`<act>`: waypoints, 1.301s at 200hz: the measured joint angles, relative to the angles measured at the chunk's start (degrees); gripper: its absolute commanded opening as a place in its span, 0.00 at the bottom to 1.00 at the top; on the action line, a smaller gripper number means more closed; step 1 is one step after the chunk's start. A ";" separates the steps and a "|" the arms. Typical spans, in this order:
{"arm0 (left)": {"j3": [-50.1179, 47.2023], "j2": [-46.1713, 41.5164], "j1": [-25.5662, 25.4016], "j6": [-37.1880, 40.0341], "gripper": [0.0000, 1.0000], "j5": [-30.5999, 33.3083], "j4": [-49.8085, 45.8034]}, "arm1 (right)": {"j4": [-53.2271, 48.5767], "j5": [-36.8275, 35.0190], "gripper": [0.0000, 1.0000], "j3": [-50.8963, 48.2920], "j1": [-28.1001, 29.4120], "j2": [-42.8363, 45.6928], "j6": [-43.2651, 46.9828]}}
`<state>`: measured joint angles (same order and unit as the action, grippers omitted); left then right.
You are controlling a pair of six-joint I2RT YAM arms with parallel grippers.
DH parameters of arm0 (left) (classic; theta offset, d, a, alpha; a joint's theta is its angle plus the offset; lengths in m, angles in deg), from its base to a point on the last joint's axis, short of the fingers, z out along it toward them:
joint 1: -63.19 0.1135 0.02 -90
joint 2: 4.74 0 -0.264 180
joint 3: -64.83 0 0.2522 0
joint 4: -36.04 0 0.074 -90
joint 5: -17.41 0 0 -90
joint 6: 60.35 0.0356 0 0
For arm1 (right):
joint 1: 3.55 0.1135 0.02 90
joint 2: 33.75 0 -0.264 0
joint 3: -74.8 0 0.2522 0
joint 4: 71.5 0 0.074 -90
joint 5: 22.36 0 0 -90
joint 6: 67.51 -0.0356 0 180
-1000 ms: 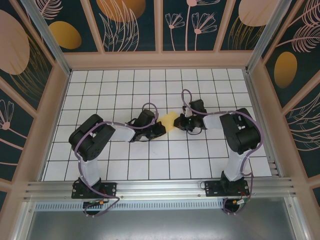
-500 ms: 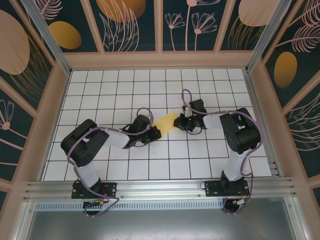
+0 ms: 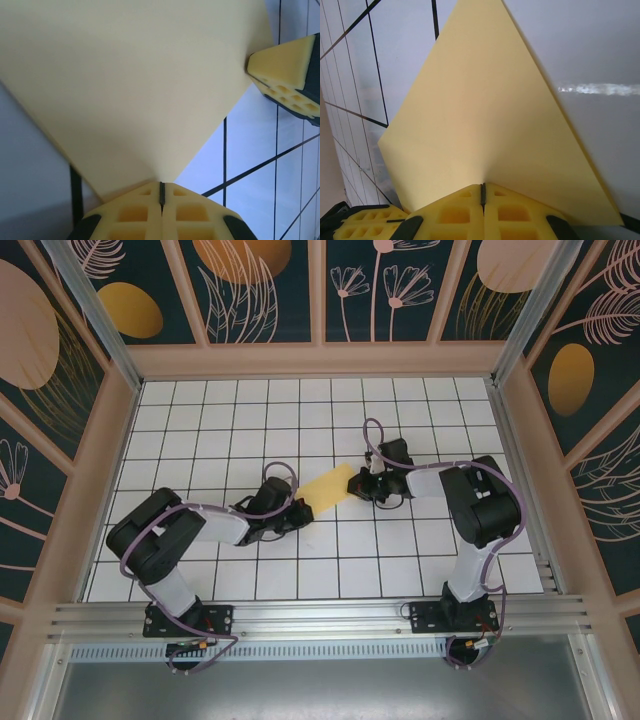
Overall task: Fold a paper plane with a square sheet of paper (pick it up from the middle)
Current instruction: First fold in half a square sheet of paper at the center of the table, then rotate the paper at the center of the table.
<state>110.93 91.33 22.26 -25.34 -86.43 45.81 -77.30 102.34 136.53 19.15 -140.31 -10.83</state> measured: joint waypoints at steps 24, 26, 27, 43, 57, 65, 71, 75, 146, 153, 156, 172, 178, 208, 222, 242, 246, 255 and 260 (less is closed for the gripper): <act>0.00 -2.27 0.00 1.01 0.02 0.59 -4.24 | -0.39 0.55 0.00 0.35 -0.11 0.11 0.04; 0.04 -2.38 0.00 1.03 0.03 0.63 -4.66 | -0.46 0.57 0.00 0.39 -0.11 0.11 0.04; 0.07 -2.45 0.00 1.07 0.03 0.66 -4.81 | -0.50 0.57 0.00 0.44 -0.11 0.11 0.04; 1.31 -4.02 0.00 2.21 0.06 1.33 -9.92 | -1.44 0.55 0.00 1.27 0.00 0.09 0.35; 3.02 -5.55 0.09 3.08 0.08 2.60 -14.49 | -2.56 -0.39 0.00 2.47 0.59 -0.02 0.68; 4.37 -6.71 0.24 3.56 0.12 3.65 -16.79 | -3.50 -1.60 0.00 3.30 1.16 -0.02 1.07; 5.49 -7.67 0.46 4.13 0.14 4.48 -18.18 | -4.33 -2.56 0.00 4.07 1.68 -0.02 1.25; 6.29 -8.39 0.66 4.24 0.14 5.22 -19.02 | -4.87 -3.21 0.00 4.61 2.03 -0.02 1.33; 8.68 -18.60 10.82 3.39 0.59 16.63 -22.75 | -13.40 -18.64 0.18 15.41 11.47 -0.09 1.44; 8.41 -18.73 11.37 2.93 0.64 17.42 -23.10 | -14.12 -19.50 0.18 16.35 12.59 -0.31 1.42; 8.31 -18.75 11.52 3.19 0.66 17.57 -23.32 | -14.36 -19.82 0.18 16.76 13.00 -0.44 1.42; 7.76 -18.78 12.52 3.04 0.78 18.73 -24.22 | -15.69 -21.11 0.18 19.52 15.39 -2.01 1.31; 7.52 -18.78 12.92 3.06 0.82 19.10 -24.44 | -16.02 -21.42 0.18 20.68 16.17 -2.93 1.31; 6.27 -18.80 14.64 2.75 0.94 20.83 -25.16 | -18.03 -22.71 0.17 26.43 19.41 -8.50 1.31; 5.66 -18.82 15.19 2.82 0.96 21.70 -25.29 | -19.21 -22.71 0.16 28.22 20.50 -10.71 1.33; 5.07 -18.84 15.61 2.86 0.99 22.34 -25.42 | -20.48 -22.86 0.15 29.94 21.64 -12.63 1.53; 5.03 -18.84 15.74 2.86 0.99 22.38 -25.44 | -20.63 -22.69 0.15 30.16 21.66 -12.63 1.55; 5.01 -18.84 15.82 2.86 0.99 22.58 -25.49 | -20.90 -22.43 0.13 30.62 21.79 -12.66 1.88; 5.01 -18.84 15.82 2.86 0.98 22.73 -25.46 | -21.00 -22.10 0.13 30.64 21.90 -12.68 2.27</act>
<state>115.93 72.49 38.08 -22.47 -63.70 20.34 -98.30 80.24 167.17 41.05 -152.99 -8.56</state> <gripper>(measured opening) 0.984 0.140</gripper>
